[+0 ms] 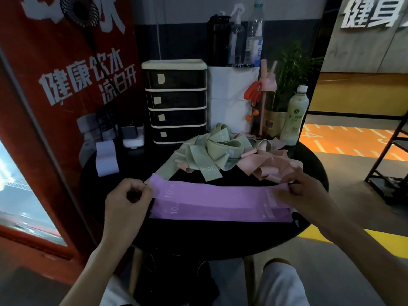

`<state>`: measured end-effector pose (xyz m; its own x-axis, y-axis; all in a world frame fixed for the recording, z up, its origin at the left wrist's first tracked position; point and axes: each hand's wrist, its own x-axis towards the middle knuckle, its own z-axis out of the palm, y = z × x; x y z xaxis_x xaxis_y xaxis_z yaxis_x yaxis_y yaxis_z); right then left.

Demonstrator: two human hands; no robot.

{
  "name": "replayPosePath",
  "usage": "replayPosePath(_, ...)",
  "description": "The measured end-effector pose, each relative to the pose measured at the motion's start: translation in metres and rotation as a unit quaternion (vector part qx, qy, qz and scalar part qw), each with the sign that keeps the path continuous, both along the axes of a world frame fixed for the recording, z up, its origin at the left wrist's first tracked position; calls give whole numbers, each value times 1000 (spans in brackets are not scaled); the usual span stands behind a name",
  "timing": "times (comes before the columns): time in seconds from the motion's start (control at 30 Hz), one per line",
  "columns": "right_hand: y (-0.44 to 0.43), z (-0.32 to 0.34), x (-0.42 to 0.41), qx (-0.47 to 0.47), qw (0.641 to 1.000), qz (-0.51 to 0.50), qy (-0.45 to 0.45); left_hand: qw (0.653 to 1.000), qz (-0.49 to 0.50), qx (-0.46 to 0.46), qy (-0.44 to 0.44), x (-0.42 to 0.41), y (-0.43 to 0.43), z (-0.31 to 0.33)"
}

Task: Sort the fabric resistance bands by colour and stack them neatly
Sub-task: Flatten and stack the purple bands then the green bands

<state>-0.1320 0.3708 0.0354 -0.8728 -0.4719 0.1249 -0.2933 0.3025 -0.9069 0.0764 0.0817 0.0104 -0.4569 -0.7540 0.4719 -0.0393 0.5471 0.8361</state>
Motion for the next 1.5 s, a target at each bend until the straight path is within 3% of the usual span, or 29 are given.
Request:
replayPosePath(0.47, -2, -23, 6, 106, 980, -34, 162, 984, -7, -143, -106, 8, 3, -24)
replayPosePath(0.73, -3, -20, 11, 69, 979, -43, 185, 983, -1, -156, -99, 8, 2, -26)
replayPosePath(1.03, -1, -37, 3, 147, 965, -62, 207, 980, 8, -139, -144, 5, -3, -29)
replayPosePath(1.1, 0, -38, 5, 139, 968, -44, 205, 972, -28, -169, -164, 6, -3, -26)
replayPosePath(1.2, 4, -32, 10, 151, 962, 56, 221, 932, -142, -261, -206, 2, -7, -20)
replayPosePath(1.3, 7, -33, 5, 181, 954, 123, 206, 921, -208, -239, -228, -6, -17, -17)
replayPosePath(1.5, 9, -40, -4, 155, 954, 138, 216, 927, -258, -183, -203, -14, -29, -23)
